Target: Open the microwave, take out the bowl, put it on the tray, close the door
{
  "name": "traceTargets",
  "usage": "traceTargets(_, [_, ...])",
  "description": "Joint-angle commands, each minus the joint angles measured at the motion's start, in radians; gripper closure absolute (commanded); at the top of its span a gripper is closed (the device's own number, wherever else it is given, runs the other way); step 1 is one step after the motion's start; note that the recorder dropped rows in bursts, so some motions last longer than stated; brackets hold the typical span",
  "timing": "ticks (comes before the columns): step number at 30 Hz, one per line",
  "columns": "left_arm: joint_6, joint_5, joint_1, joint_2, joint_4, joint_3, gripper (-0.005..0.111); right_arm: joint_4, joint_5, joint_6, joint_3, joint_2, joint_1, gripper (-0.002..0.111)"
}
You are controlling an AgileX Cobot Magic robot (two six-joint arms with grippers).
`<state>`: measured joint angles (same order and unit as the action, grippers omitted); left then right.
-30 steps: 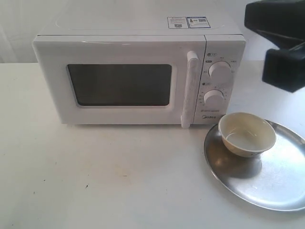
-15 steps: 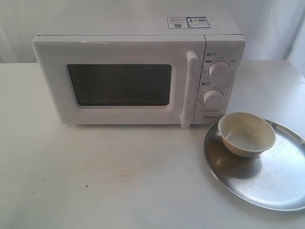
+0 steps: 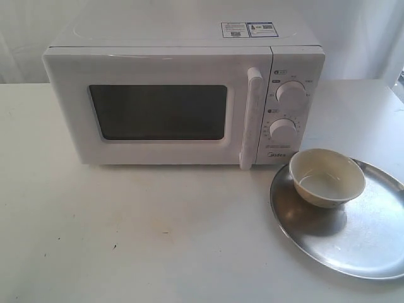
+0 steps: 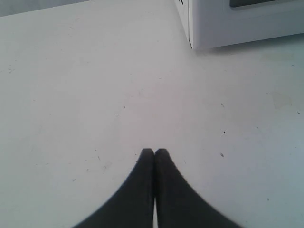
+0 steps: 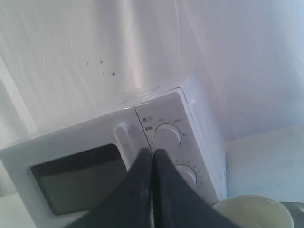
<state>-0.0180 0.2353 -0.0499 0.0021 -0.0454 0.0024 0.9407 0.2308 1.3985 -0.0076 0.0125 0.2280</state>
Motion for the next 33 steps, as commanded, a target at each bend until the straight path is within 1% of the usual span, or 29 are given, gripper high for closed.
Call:
traceTargets(1, [-0.004, 0.001, 0.004, -0.002, 0.007, -0.002, 0.107, -0.031, -0.024, 0.257, 0.008, -0.012, -0.025, 0.108])
traceTargets(4, [-0.004, 0.001, 0.004, -0.002, 0.007, -0.002, 0.107, -0.04, -0.031, 0.55, 0.008, -0.012, -0.025, 0.108])
traceTargets(6, [-0.004, 0.001, 0.004, -0.002, 0.007, -0.002, 0.107, -0.057, -0.048, 0.667, 0.008, -0.012, -0.025, 0.108])
traceTargets(7, [-0.004, 0.001, 0.004, -0.002, 0.007, -0.002, 0.107, -0.088, -0.07, 0.677, 0.008, -0.012, -0.025, 0.108])
traceTargets(9, [-0.004, 0.001, 0.004, -0.002, 0.007, -0.002, 0.107, -0.231, -0.153, 0.619, 0.008, -0.012, -0.025, 0.108])
traceTargets(10, [-0.004, 0.001, 0.004, -0.002, 0.007, -0.002, 0.107, -0.318, -0.198, 0.559, 0.008, -0.012, -0.025, 0.108])
traceTargets(11, [-0.004, 0.001, 0.004, -0.002, 0.007, -0.002, 0.107, -0.42, -0.26, 0.452, 0.008, -0.012, -0.025, 0.108])
traceTargets(12, [-0.004, 0.001, 0.004, -0.002, 0.007, -0.002, 0.107, -0.529, -0.33, 0.322, 0.008, -0.012, -0.025, 0.108])
traceTargets(14, [-0.004, 0.001, 0.004, -0.002, 0.007, -0.002, 0.107, -0.673, -0.457, 0.053, 0.008, -0.012, -0.025, 0.108])
traceTargets(15, [-0.004, 0.001, 0.004, -0.002, 0.007, -0.002, 0.107, -0.696, -0.513, -0.067, 0.008, -0.012, -0.025, 0.108])
traceTargets(18, [-0.004, 0.001, 0.004, -0.002, 0.007, -0.002, 0.107, -0.68, -0.495, -0.45, 0.008, -0.012, -0.025, 0.108])
traceTargets(22, [-0.004, 0.001, 0.004, -0.002, 0.007, -0.002, 0.107, -0.682, -0.525, -0.82, 0.008, -0.012, -0.025, 0.108])
traceTargets(24, [-0.004, 0.001, 0.004, -0.002, 0.007, -0.002, 0.107, -0.682, -0.525, -0.949, 0.008, -0.012, -0.025, 0.108])
traceTargets(26, [-0.004, 0.001, 0.004, -0.002, 0.007, -0.002, 0.107, -0.682, -0.529, -1.026, 0.008, -0.012, -0.029, 0.108])
traceTargets(31, [-0.004, 0.001, 0.004, -0.002, 0.007, -0.002, 0.107, -0.682, -0.531, -1.067, 0.008, -0.012, -0.029, 0.108])
traceTargets(33, [-0.004, 0.001, 0.004, -0.002, 0.007, -0.002, 0.107, -0.682, -0.534, -1.122, 0.008, -0.012, -0.029, 0.108])
